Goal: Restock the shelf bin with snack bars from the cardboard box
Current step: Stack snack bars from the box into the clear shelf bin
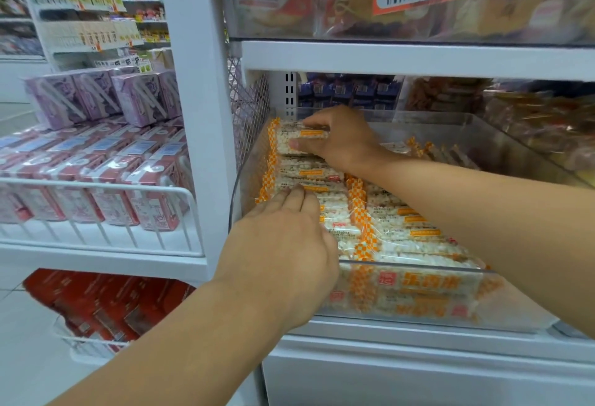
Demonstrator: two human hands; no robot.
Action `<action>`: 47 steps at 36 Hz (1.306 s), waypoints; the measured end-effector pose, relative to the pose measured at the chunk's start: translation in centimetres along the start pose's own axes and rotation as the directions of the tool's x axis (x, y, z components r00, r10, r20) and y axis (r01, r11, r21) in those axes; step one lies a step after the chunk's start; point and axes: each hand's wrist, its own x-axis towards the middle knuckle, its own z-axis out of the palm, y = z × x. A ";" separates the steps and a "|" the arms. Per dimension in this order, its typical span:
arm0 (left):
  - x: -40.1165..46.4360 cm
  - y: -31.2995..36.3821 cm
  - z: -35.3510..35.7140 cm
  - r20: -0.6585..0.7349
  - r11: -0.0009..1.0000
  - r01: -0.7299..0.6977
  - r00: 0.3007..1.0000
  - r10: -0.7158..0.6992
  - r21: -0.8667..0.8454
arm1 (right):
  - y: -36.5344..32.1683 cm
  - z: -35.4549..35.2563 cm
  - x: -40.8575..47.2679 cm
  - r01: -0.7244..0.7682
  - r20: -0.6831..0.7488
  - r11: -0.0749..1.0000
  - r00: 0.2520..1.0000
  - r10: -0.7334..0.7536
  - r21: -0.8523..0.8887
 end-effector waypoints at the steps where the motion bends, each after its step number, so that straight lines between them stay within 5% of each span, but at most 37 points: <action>1: 0.0 0.0 -0.1 0.003 1.000 -0.003 1.000 0.003 0.005 | 0.0 -0.1 0.0 0.017 0.026 0.999 1.000 -0.016 -0.039; 5: 0.1 -0.2 0.1 -0.008 1.000 -0.017 1.000 0.017 0.012 | 0.0 -1.2 -0.5 0.120 0.114 0.947 0.989 -0.089 -0.298; 10: 0.2 -0.1 0.2 -0.003 1.000 -0.007 1.000 0.007 0.023 | -1.4 -1.9 -0.6 0.255 0.257 0.750 0.959 -0.117 -0.610; 23: 1.2 -0.1 -0.3 0.255 0.999 0.030 0.967 -0.027 -0.011 | -2.7 -2.1 -0.6 0.218 0.372 0.781 0.928 0.019 -0.585; 30: 0.2 -0.1 -0.6 0.059 0.999 -0.006 0.998 0.008 -0.035 | -3.7 -4.5 -3.9 0.129 0.276 0.823 0.961 0.035 -0.553; 33: -0.8 0.3 -1.5 -0.067 0.999 -0.027 0.997 0.025 -0.036 | -4.5 -6.0 -8.3 0.081 0.162 0.898 0.987 -0.010 -0.433; 35: -2.0 0.8 -1.8 -0.164 0.998 -0.067 0.985 0.062 -0.020 | -4.9 -6.7 -12.7 0.121 -0.048 0.936 0.988 -0.145 -0.330; 38: -4.3 1.7 -1.3 -0.304 0.983 -0.181 0.938 0.164 -0.029 | -5.6 -6.5 -21.1 0.203 -0.429 0.969 0.870 -0.244 -0.140; 40: -6.2 2.3 -0.2 -0.334 0.966 -0.257 0.913 0.234 -0.028 | -5.1 -4.7 -26.5 0.159 -0.522 0.987 0.840 -0.147 -0.022; 42: -9.0 2.8 1.7 -0.102 0.959 -0.278 0.957 0.272 -0.058 | -3.2 -1.7 -31.3 -0.005 -0.427 0.997 0.903 0.038 0.076; 44: -12.6 3.1 4.2 0.349 0.973 -0.231 0.910 0.224 -0.023 | -0.7 1.8 -35.4 -0.245 -0.070 0.968 0.966 0.248 0.043; 45: -14.8 3.3 6.0 0.537 0.983 -0.183 0.830 0.151 0.007 | 0.5 3.6 -37.5 -0.341 0.176 0.939 0.922 0.345 -0.050; 47: -19.9 3.9 9.9 0.782 0.999 -0.021 0.623 -0.014 0.034 | 2.4 6.3 -42.0 -0.435 0.519 0.862 0.689 0.505 -0.261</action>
